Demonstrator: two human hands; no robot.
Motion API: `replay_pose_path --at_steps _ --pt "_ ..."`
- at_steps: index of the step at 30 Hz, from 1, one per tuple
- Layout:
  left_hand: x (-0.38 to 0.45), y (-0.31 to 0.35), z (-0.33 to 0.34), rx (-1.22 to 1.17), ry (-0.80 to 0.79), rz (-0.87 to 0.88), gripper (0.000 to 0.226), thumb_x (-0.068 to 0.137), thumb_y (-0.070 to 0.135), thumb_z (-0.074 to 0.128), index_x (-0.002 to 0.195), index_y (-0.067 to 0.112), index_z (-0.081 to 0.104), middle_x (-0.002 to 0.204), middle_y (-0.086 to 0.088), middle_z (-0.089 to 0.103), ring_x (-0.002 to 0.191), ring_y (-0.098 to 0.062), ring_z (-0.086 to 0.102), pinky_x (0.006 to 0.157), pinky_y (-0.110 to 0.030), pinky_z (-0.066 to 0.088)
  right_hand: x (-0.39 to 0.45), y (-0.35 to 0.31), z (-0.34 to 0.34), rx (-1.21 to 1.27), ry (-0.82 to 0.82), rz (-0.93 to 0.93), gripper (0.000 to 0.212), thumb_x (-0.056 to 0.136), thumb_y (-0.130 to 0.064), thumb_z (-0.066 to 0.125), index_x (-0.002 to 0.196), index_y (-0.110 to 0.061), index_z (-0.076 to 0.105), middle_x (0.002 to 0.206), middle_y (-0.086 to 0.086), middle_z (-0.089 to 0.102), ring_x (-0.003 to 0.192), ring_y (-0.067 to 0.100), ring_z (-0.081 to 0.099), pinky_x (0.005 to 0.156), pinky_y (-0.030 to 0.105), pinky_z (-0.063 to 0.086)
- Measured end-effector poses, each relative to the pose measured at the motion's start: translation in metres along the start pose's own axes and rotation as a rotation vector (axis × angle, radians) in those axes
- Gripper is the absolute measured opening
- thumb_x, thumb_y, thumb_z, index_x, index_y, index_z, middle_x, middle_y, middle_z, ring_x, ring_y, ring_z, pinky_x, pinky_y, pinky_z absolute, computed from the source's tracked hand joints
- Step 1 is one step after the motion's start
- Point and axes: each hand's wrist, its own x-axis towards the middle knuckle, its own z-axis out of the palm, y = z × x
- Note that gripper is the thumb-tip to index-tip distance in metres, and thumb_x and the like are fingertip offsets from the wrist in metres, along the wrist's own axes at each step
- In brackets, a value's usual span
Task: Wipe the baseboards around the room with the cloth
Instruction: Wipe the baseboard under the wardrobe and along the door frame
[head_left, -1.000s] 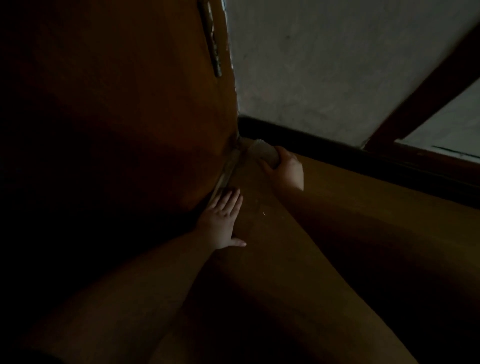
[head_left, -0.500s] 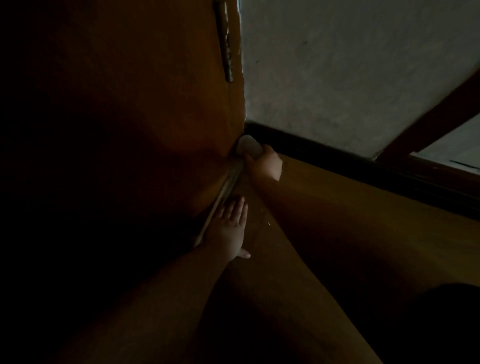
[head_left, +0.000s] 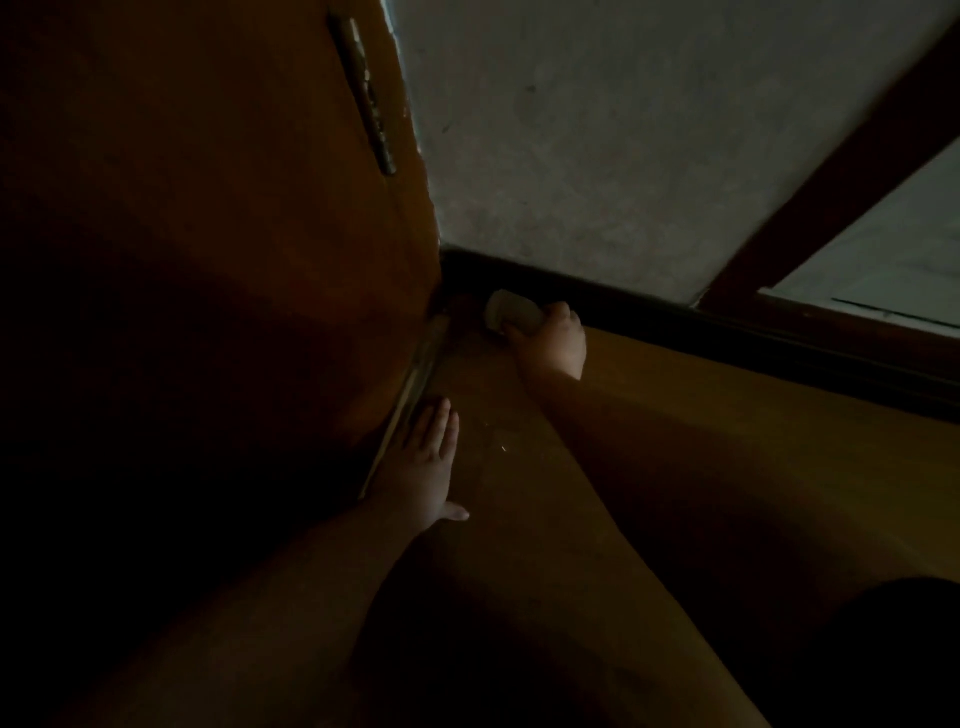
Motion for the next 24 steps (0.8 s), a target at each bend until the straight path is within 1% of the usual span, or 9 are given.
replay_pose_path --at_steps 4,7,10,13,15,17,20,24 --pt "0.001 -0.003 0.002 0.047 0.019 0.039 0.124 0.082 0.072 0.056 0.152 0.006 -0.021 0.157 -0.014 -0.034 0.15 -0.031 -0.018 0.121 -0.044 -0.004 -0.003 0.039 -0.041 -0.052 0.038 0.045 0.059 0.082 -0.032 0.076 0.13 -0.008 0.052 0.13 0.013 0.055 0.122 0.03 0.052 0.102 0.041 0.046" --pt "0.002 -0.003 0.001 0.066 0.003 0.034 0.125 0.082 0.074 0.054 0.151 0.006 -0.024 0.154 -0.014 -0.038 0.149 -0.031 -0.02 0.12 -0.043 -0.005 -0.005 0.072 -0.079 -0.099 0.072 0.083 0.059 0.082 -0.032 0.076 0.13 -0.008 0.051 0.13 0.013 0.055 0.122 0.03 0.052 0.102 0.042 0.046" --pt "0.004 -0.002 0.004 0.074 -0.016 0.013 0.126 0.081 0.075 0.054 0.15 0.006 -0.025 0.15 -0.012 -0.042 0.149 -0.031 -0.019 0.121 -0.043 -0.003 -0.012 0.107 -0.116 -0.112 0.143 0.143 0.059 0.082 -0.033 0.075 0.13 -0.009 0.052 0.129 0.012 0.056 0.121 0.03 0.053 0.101 0.042 0.046" --pt "0.007 -0.001 0.007 0.08 0.019 0.004 0.126 0.079 0.077 0.054 0.151 0.008 -0.023 0.151 -0.012 -0.04 0.15 -0.03 -0.017 0.121 -0.044 -0.001 -0.022 0.14 -0.15 -0.079 0.238 0.228 0.059 0.082 -0.036 0.075 0.13 -0.012 0.052 0.128 0.01 0.057 0.119 0.028 0.054 0.101 0.043 0.048" --pt "0.008 -0.002 0.008 0.078 0.039 0.011 0.127 0.077 0.079 0.054 0.153 0.009 -0.021 0.15 -0.011 -0.038 0.15 -0.03 -0.015 0.121 -0.043 0.001 -0.027 0.152 -0.165 -0.074 0.276 0.273 0.061 0.082 -0.039 0.075 0.132 -0.013 0.052 0.129 0.009 0.056 0.119 0.027 0.055 0.1 0.04 0.048" --pt "0.007 -0.005 0.009 0.074 0.07 0.024 0.127 0.075 0.082 0.051 0.153 0.011 -0.019 0.149 -0.009 -0.038 0.151 -0.028 -0.013 0.121 -0.042 0.002 -0.029 0.151 -0.168 -0.08 0.282 0.27 0.062 0.082 -0.042 0.075 0.131 -0.013 0.052 0.127 0.008 0.057 0.115 0.026 0.056 0.093 0.036 0.046" --pt "0.007 -0.01 0.011 0.052 0.1 0.049 0.127 0.074 0.083 0.05 0.154 0.012 -0.017 0.15 -0.006 -0.037 0.151 -0.026 -0.011 0.121 -0.041 0.004 -0.033 0.131 -0.152 -0.076 0.241 0.166 0.06 0.082 -0.047 0.073 0.128 -0.014 0.053 0.123 0.007 0.058 0.11 0.024 0.058 0.084 0.031 0.045" --pt "0.006 -0.011 0.01 0.031 0.103 0.065 0.127 0.074 0.082 0.052 0.154 0.012 -0.017 0.15 -0.005 -0.037 0.151 -0.026 -0.012 0.121 -0.04 0.003 -0.036 0.075 -0.105 -0.06 0.121 -0.002 0.056 0.083 -0.048 0.072 0.125 -0.015 0.056 0.121 0.006 0.061 0.108 0.022 0.059 0.085 0.032 0.048"
